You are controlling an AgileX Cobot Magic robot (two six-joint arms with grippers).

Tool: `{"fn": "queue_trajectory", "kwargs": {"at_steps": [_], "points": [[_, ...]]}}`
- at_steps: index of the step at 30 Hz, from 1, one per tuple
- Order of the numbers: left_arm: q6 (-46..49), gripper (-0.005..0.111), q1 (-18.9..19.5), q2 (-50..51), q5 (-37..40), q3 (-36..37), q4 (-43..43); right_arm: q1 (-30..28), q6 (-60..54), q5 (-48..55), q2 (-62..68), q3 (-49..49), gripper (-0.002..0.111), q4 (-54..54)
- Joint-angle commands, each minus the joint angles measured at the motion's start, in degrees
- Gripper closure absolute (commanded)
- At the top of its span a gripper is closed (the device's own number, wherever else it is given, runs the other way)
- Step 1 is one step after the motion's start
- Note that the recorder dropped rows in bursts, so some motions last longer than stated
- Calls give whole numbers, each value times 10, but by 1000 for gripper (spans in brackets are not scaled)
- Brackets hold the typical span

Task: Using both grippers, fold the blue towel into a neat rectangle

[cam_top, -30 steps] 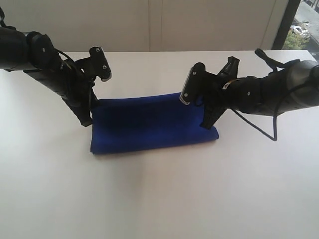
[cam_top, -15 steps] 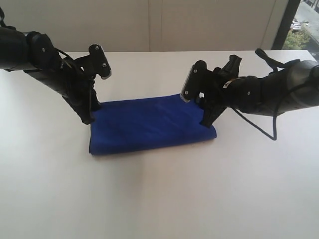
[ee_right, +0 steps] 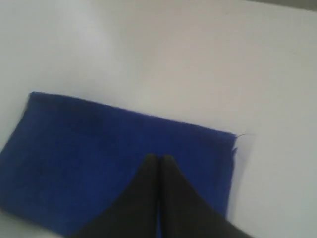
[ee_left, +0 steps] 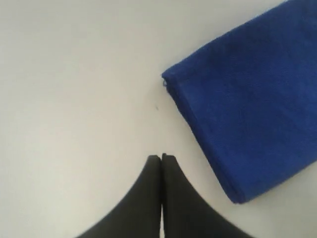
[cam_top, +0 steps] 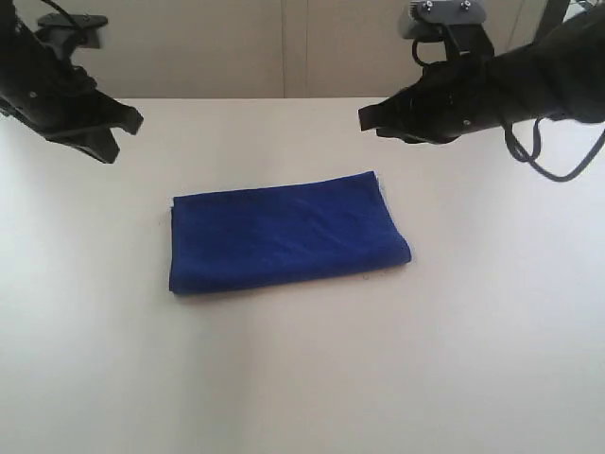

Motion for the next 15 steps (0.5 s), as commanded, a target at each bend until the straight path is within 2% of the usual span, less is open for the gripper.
{"fn": "queue_trajectory", "kwargs": {"at_steps": [1, 3, 6, 10, 15], "points": [[-10, 107, 13, -5, 103, -24, -15, -12, 185, 278, 13, -97, 108, -235], [-11, 107, 13, -3, 94, -24, -38, -12, 261, 297, 38, -129, 108, -326], [-15, 107, 13, 29, 47, -19, -40, -12, 383, 250, 101, -135, 108, -429], [-15, 107, 11, 92, -20, -18, -59, -12, 390, 204, 156, -131, 108, -436], [-12, 107, 11, 146, -31, -18, -95, -10, 403, 186, 194, -131, 108, -436]]}}
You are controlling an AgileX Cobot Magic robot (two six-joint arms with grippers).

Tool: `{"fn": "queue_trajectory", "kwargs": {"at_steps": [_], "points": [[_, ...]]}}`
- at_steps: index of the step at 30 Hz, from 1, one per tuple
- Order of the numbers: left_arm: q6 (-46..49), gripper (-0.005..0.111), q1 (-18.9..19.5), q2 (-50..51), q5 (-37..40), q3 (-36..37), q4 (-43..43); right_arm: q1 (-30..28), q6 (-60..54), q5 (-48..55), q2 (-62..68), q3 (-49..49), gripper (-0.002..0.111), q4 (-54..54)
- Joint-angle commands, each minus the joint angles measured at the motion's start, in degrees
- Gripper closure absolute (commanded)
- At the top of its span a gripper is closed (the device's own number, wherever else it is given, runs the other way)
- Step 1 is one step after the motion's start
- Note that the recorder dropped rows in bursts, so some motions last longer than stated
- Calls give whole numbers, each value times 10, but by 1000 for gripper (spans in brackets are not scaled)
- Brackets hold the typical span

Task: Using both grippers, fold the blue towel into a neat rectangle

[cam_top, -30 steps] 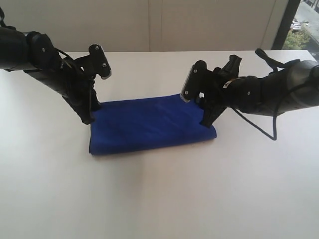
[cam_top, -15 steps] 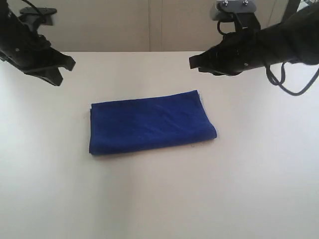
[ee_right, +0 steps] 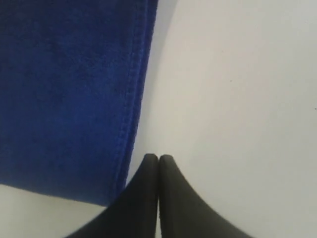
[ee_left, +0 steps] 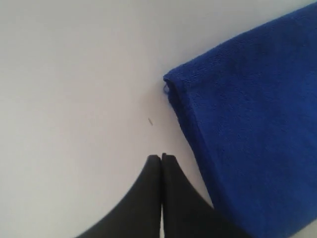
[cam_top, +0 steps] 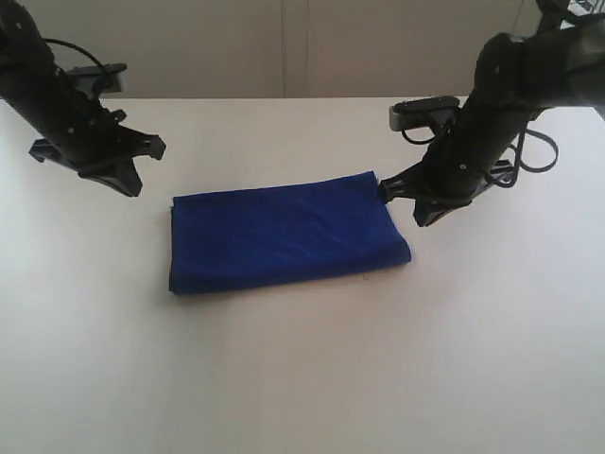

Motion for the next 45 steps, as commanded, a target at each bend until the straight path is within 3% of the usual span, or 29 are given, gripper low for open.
{"fn": "queue_trajectory", "kwargs": {"at_steps": [1, 5, 18, 26, 45], "points": [[2, 107, 1, 36, -4, 2, -43, -3, 10, -10, 22, 0, 108, -6], [44, 107, -7, 61, -20, 2, -95, 2, 10, -13, 34, 0, 108, -3], [35, 107, -20, 110, -65, 2, -96, 6, 11, -37, 48, 13, 108, -5], [38, 107, -41, 110, -128, -6, -98, 6, 10, 0, 49, 13, 108, 27], [37, 107, -41, 110, -176, -8, -103, 6, -7, 53, 49, 13, 108, 61]]}}
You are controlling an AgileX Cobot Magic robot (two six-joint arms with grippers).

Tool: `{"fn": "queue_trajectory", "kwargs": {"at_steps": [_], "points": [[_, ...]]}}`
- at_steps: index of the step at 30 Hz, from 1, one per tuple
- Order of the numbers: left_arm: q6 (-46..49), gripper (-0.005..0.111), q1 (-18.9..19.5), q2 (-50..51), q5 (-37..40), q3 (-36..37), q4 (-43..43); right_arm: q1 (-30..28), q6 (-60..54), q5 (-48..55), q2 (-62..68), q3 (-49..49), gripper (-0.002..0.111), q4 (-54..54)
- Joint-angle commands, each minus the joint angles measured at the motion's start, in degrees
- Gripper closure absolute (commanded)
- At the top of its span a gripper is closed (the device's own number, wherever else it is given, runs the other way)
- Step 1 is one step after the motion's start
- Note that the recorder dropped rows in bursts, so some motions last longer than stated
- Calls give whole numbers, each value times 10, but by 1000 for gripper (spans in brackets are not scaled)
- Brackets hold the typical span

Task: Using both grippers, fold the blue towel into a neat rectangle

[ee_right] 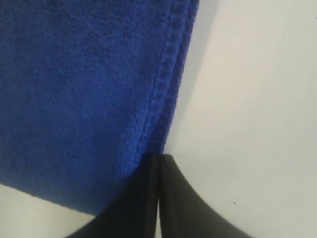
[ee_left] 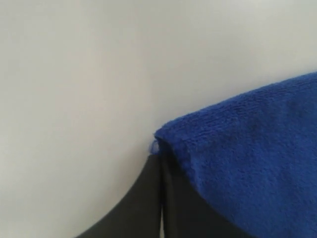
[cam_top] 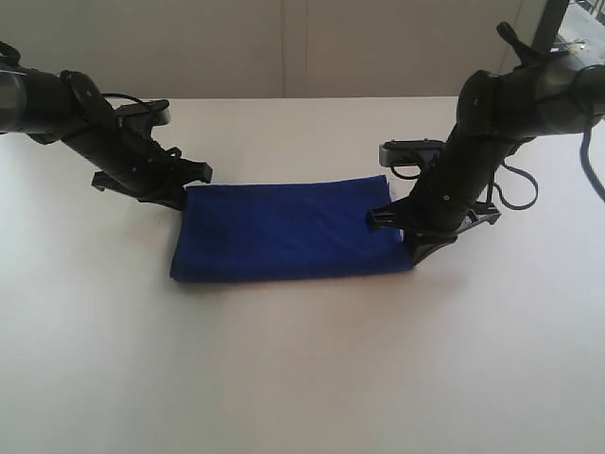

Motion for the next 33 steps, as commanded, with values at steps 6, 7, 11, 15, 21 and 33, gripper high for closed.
{"fn": "queue_trajectory", "kwargs": {"at_steps": [6, 7, 11, 15, 21, 33], "points": [[1, 107, -1, 2, -4, -3, -8, 0, -21, 29, 2, 2, 108, 18], [1, 107, -1, 2, -5, -3, -8, 0, -21, 29, 2, 2, 108, 19], [1, 107, -1, 2, -6, -3, -8, 0, -21, 29, 2, 2, 108, 19], [1, 107, 0, 2, -7, -3, -8, 0, -21, 29, 2, 2, 108, 22], [2, 107, 0, 2, -6, -3, -6, 0, -21, 28, 2, 2, 108, 32], [4, 107, 48, -62, 105, -3, 8, 0, 62, -9, -53, 0, 108, -67]]}}
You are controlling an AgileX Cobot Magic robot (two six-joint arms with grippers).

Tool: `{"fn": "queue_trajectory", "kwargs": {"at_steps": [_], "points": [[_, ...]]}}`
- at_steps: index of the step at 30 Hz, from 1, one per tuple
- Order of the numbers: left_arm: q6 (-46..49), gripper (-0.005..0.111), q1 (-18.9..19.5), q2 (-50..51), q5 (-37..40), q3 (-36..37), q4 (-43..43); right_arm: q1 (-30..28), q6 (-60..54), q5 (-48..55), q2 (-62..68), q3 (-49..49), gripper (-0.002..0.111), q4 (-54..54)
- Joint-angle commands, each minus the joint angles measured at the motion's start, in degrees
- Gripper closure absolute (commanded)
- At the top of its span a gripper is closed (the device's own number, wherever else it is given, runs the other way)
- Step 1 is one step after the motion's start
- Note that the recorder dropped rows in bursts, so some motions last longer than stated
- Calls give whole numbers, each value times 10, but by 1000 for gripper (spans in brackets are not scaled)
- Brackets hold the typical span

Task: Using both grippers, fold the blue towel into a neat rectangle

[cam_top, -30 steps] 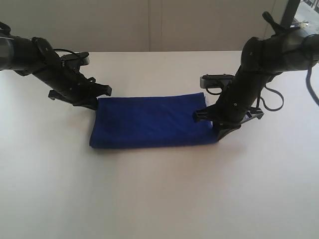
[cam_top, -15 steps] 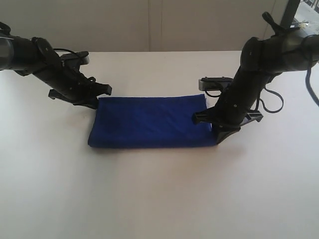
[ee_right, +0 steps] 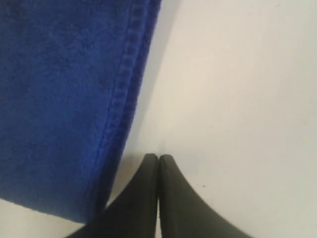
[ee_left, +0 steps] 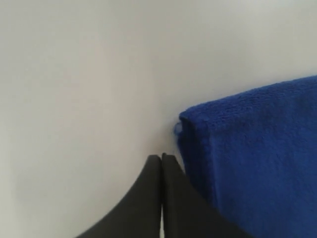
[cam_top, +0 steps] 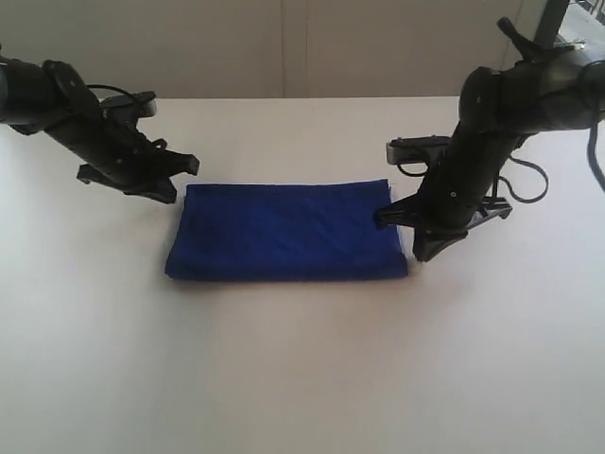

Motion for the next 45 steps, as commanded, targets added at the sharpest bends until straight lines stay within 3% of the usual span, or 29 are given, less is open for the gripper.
{"fn": "queue_trajectory", "kwargs": {"at_steps": [1, 5, 12, 18, 22, 36, 45], "points": [[4, 107, 28, -51, 108, -3, 1, 0, 14, -3, -47, 0, 108, -10], [28, 107, 27, -91, 188, -3, 1, 7, -3, 3, -70, 0, 108, 38], [53, 107, -3, -135, 256, 17, -16, 41, -4, 2, -74, 14, 108, 46], [51, 107, -47, -134, 165, 92, -17, 47, -2, -41, -74, 42, 108, 52], [49, 107, -51, -126, 124, 118, -37, 47, -2, -64, -73, 59, 108, 56], [51, 107, -51, -55, 109, 127, -9, 47, -2, -120, -20, 75, 108, 55], [71, 107, -50, -82, 112, 114, -8, 47, -2, -129, -56, 75, 108, 55]]}}
